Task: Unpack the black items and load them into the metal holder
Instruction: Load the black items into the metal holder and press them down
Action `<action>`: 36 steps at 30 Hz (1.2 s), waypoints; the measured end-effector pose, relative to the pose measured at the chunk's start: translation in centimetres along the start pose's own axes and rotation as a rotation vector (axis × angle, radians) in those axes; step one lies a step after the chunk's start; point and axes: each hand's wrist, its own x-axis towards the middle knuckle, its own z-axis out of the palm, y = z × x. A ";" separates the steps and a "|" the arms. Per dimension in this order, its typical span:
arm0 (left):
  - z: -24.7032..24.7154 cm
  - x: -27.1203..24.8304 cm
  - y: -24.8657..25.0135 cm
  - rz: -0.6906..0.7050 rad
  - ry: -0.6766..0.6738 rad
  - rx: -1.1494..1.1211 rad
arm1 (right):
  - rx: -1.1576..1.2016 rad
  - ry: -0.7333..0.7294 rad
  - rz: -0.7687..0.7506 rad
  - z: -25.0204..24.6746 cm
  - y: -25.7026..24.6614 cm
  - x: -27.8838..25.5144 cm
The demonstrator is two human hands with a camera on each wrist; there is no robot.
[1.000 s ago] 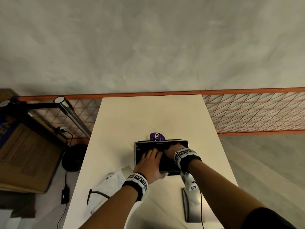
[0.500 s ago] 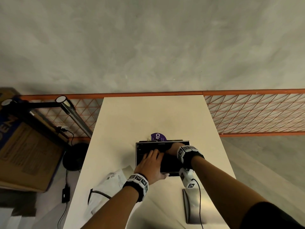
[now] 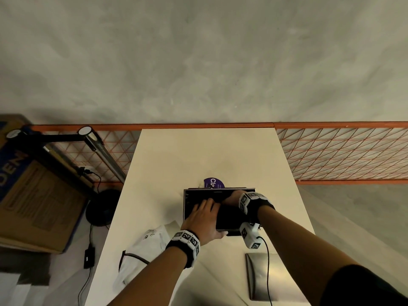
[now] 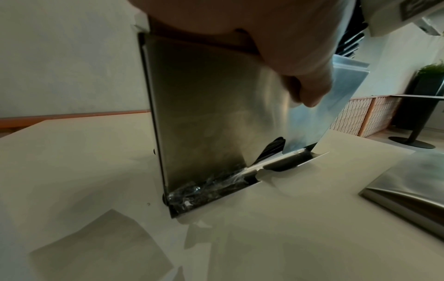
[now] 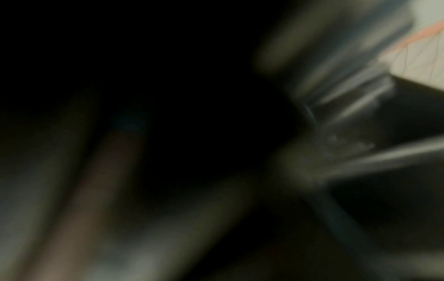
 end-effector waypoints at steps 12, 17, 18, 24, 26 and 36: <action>-0.2 -0.1 -0.1 0.016 0.010 -0.040 | -0.066 -0.002 -0.054 -0.1 0.7 0.6; -0.6 0.4 -0.4 0.021 -0.005 -0.057 | -0.181 -0.073 -0.119 -1.2 0.1 -0.5; -0.7 0.6 -0.4 0.011 -0.015 -0.066 | -0.206 -0.078 -0.113 -1.4 -0.2 -0.6; -1.2 1.1 -0.4 -0.007 -0.038 -0.085 | -0.480 -0.045 -0.153 -2.1 -0.8 1.0; -1.2 1.1 -0.5 -0.006 -0.028 -0.083 | -0.567 -0.035 -0.191 -2.0 -1.0 1.7; -2.2 1.2 -0.6 -0.042 0.022 -0.180 | -0.696 0.222 -0.403 -2.9 -2.8 -3.6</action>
